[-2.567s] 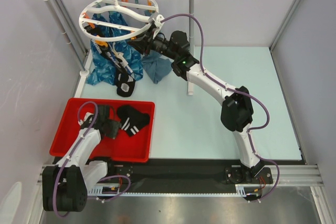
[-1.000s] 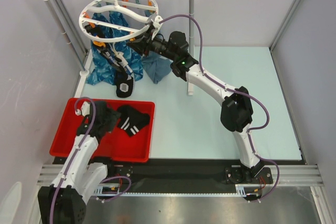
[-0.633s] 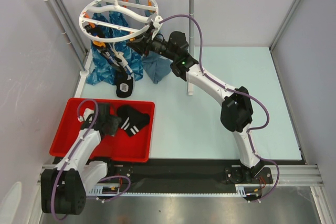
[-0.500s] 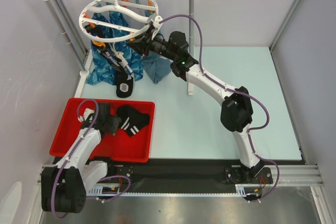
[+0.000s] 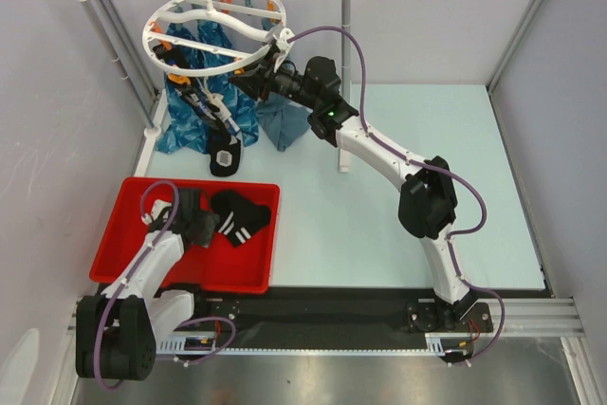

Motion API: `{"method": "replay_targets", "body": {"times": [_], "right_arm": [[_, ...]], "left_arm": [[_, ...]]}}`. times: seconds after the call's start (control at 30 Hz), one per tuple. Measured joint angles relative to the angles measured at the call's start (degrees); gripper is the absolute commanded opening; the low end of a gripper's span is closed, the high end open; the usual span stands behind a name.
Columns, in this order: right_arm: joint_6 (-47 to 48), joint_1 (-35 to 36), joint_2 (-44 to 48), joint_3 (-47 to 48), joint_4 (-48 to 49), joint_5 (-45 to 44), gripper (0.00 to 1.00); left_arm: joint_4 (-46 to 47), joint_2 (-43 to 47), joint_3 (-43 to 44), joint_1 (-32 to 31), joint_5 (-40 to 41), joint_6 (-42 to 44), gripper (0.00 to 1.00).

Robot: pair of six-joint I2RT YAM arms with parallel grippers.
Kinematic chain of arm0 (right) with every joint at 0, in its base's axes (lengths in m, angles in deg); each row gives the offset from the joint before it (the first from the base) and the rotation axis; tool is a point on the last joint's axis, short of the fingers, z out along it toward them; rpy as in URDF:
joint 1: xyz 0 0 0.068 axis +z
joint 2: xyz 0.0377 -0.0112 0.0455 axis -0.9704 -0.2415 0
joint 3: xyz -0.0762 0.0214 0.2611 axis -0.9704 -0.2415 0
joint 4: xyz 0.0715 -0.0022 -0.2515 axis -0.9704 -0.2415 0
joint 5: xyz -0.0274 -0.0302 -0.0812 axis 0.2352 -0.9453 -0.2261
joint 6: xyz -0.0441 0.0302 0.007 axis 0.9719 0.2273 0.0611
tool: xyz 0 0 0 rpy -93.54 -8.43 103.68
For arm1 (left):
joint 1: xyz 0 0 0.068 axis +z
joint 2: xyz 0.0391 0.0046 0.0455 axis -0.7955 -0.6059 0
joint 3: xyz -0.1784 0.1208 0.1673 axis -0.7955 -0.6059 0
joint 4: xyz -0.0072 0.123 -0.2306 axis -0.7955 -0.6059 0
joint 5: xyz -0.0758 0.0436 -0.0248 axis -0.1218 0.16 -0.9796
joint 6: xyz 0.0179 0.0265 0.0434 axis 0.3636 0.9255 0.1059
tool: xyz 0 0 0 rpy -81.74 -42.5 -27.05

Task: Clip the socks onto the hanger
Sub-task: Pick up the sock from the bin.

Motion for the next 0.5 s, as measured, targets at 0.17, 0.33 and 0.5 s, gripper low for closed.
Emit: {"method": "replay_targets", "body": {"times": [0.17,0.33,0.5], "right_arm": [[0.0,0.0,0.0,0.0,0.0,0.0,0.0],[0.0,0.0,0.0,0.0,0.0,0.0,0.0],[0.0,0.0,0.0,0.0,0.0,0.0,0.0]], "left_arm": [[0.3,0.3,0.0,0.0,0.1,-0.4,0.47],[2.1,-1.7,0.0,0.0,0.0,-0.4,0.4],[3.7,-2.4,-0.1,0.2,0.4,-0.3,0.26]]}}
